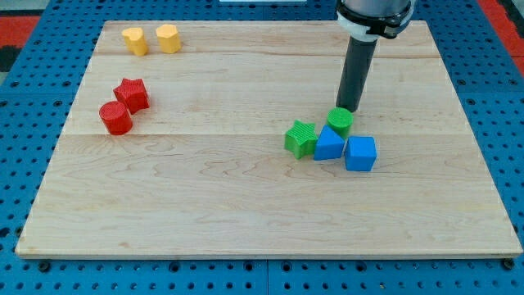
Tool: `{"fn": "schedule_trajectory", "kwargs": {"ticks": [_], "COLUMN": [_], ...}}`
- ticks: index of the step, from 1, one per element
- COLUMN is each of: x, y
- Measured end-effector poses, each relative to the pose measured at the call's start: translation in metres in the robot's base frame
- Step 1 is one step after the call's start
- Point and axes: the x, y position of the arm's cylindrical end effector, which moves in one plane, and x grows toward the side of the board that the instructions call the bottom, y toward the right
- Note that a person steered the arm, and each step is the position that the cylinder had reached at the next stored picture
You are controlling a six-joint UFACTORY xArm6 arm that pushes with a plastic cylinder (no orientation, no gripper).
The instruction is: Push green star at the bottom left side of the board
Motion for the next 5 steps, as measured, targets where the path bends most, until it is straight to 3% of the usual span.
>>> {"fn": "schedule_trajectory", "kwargs": {"ticks": [2, 3, 4, 5], "x": [0.036, 0.036, 0.056, 0.077], "y": [-0.036, 0.021, 0.039, 0.017]}}
